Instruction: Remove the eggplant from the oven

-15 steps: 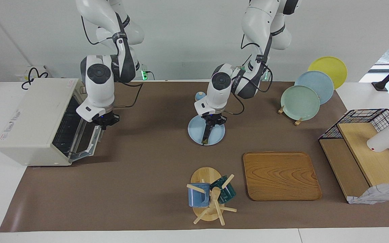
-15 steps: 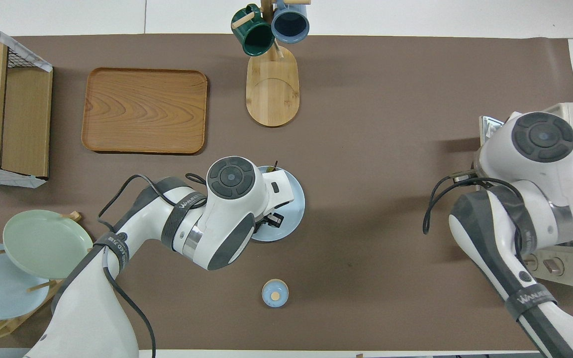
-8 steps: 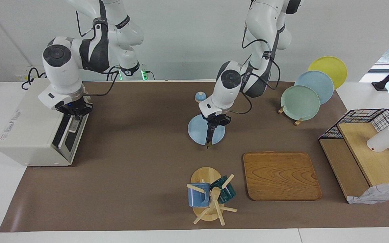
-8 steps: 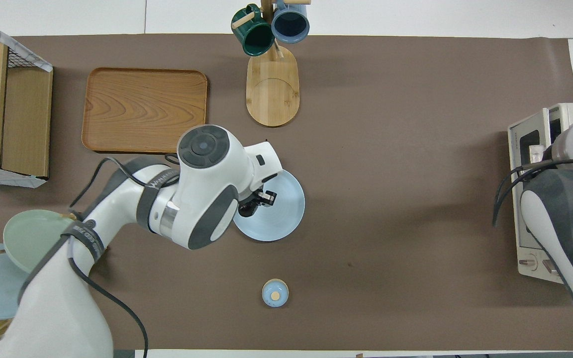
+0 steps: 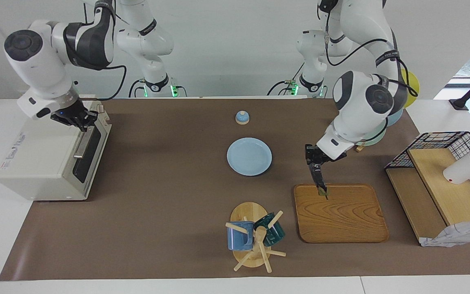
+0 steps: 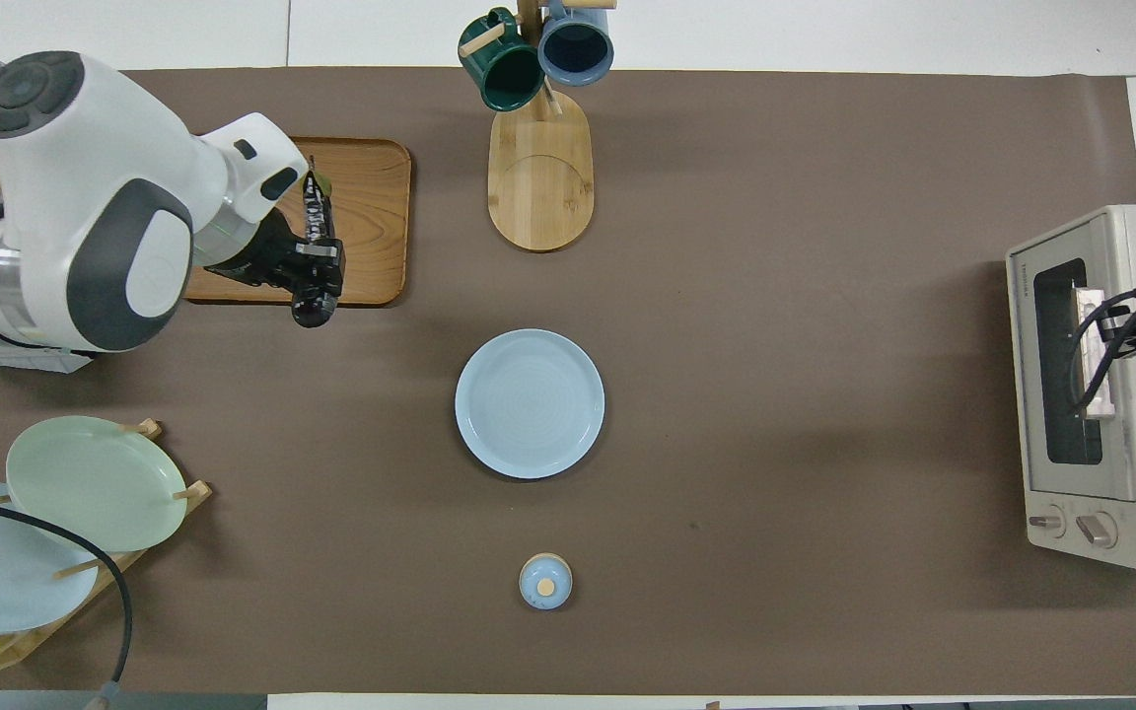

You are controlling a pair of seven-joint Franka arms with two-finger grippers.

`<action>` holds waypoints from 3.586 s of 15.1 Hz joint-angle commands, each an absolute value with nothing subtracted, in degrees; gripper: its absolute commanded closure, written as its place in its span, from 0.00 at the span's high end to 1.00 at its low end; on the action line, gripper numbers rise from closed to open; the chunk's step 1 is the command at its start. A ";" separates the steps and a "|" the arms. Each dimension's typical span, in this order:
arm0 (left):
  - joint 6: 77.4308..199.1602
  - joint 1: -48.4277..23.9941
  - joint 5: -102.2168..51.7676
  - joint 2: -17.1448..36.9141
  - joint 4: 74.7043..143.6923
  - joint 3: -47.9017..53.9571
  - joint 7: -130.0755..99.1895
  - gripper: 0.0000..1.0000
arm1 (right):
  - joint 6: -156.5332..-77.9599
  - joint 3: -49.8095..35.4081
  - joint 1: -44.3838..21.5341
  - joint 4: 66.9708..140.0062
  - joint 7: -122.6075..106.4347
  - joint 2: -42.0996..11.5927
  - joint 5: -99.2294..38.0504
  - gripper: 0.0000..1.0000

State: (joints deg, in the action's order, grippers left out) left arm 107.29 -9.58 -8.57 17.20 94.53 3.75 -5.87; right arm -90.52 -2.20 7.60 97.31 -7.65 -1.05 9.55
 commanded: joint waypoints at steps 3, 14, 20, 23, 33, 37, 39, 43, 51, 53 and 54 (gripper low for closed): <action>109.16 -4.84 -7.47 26.69 86.16 4.31 -5.89 0.00 | -85.60 -3.60 7.65 88.94 -8.88 -2.64 3.52 0.00; 120.14 -4.39 -4.31 32.87 85.43 4.31 -5.71 0.00 | -80.77 0.58 -1.80 85.17 -8.79 -4.13 5.62 1.00; 119.27 -4.22 -4.22 32.78 84.90 4.31 -4.83 1.00 | -79.80 0.62 -0.18 85.17 -8.61 -3.52 4.22 1.00; 117.25 -4.31 -4.22 32.78 83.85 4.31 -4.83 1.00 | -79.89 0.35 0.44 85.60 -8.35 -3.16 4.22 1.00; 106.01 -4.39 -3.70 18.82 83.14 2.29 -5.10 1.00 | -81.12 0.70 1.41 87.98 -5.27 -1.05 4.13 1.00; 97.32 -4.39 -0.26 11.79 83.50 2.46 -4.31 1.00 | -84.29 1.05 1.76 88.68 -5.27 -1.67 4.22 1.00; 92.48 -4.39 -0.26 8.63 84.28 2.46 -3.17 1.00 | -83.76 1.14 1.93 88.77 -5.27 -1.93 4.04 1.00; 90.18 -5.10 -0.26 1.25 91.04 2.37 -2.63 1.00 | -83.50 1.14 3.60 88.68 -5.45 -1.76 1.06 1.00; 89.83 -5.01 -0.26 -3.78 97.30 2.46 -3.25 1.00 | -83.50 0.61 3.51 88.86 -5.27 -0.97 0.53 1.00; 87.90 -4.66 -0.26 -3.61 95.81 2.55 -3.16 1.00 | -83.50 0.62 3.43 88.86 -5.27 -0.97 0.53 1.00; 87.28 -4.57 -0.26 -3.43 95.10 2.46 -3.16 1.00 | -83.50 0.62 3.25 88.86 -5.27 -1.05 0.53 1.00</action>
State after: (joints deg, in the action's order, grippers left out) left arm 89.25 -4.37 -1.36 -2.66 95.97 2.88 -3.30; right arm -82.88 0.87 2.84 87.81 -6.05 -1.88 1.83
